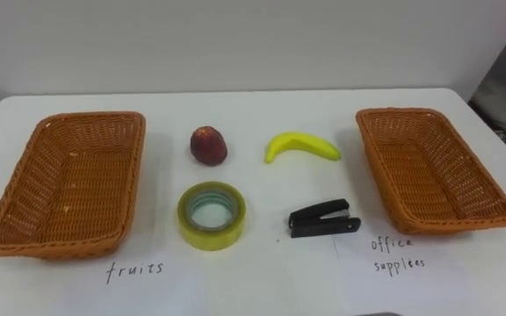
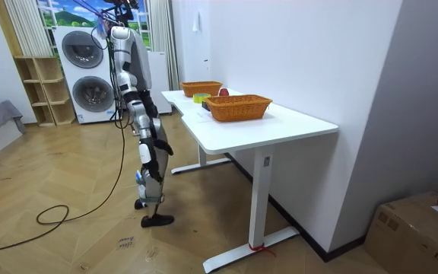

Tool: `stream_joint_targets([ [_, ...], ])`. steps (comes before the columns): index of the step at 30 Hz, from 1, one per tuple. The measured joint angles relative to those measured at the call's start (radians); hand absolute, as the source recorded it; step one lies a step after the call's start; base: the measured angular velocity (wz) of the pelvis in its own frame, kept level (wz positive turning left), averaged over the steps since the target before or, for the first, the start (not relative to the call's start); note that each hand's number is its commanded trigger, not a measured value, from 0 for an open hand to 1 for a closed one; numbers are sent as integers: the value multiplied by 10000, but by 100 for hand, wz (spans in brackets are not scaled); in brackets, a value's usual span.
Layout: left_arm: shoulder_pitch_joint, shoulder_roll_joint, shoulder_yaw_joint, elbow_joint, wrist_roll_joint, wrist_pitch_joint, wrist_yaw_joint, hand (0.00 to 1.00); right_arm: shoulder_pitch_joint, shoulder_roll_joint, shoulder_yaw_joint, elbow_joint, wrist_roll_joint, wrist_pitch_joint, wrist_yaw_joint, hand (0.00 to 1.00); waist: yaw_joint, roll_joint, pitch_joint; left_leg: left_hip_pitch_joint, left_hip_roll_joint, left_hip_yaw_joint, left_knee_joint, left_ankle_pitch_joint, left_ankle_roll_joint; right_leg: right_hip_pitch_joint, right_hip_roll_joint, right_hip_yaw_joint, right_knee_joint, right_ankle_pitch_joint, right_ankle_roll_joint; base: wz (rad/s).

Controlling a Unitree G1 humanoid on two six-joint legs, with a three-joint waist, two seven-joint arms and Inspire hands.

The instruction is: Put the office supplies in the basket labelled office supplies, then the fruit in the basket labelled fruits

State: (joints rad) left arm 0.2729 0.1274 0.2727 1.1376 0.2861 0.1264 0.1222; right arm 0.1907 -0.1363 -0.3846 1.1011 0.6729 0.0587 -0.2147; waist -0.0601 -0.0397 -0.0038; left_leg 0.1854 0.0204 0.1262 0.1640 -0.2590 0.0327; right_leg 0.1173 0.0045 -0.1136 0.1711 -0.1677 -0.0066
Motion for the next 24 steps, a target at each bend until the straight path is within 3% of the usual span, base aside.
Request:
stream_joint_targets([
  [5, 55, 19, -6, -400, 1, -35, 35, 0, -115, 0, -383, -1685, 28, -60, -1266, 0, -218, 4, -4, -126, 3, 63, -19, 3, 1, -192, -4, 7, 10, -10, 2, -4],
  [12, -2, 31, -7, -427, -163, -246, 65, 0, -124, -56, -1031, -3718, 54, -682, -2765, 0, -222, -28, -10, -282, -3, 288, -18, 3, 1, -499, 28, 143, 185, -34, 11, -9],
  [14, 101, 20, -6, -637, -161, -235, 52, 0, -97, -50, -1065, -4667, 29, -705, -3167, 0, -168, -80, -27, -374, -4, 341, -12, 3, 1, -608, 37, 269, 251, -33, 12, -17],
  [17, 164, 83, 0, -1022, -152, -240, 47, 0, -39, -59, -1069, -5696, -315, -740, -3594, 0, -199, -126, 58, -391, 2, 343, 5, 6, 4, -648, 37, 284, 338, -35, 11, -2],
  [24, 317, 29, -12, -1148, -155, -229, -1, 0, -6, -81, -1137, -6582, -289, -753, -4419, 0, -234, -145, 51, -365, 4, 350, -19, 5, 5, -647, 52, 309, 343, -43, 4, 0],
])
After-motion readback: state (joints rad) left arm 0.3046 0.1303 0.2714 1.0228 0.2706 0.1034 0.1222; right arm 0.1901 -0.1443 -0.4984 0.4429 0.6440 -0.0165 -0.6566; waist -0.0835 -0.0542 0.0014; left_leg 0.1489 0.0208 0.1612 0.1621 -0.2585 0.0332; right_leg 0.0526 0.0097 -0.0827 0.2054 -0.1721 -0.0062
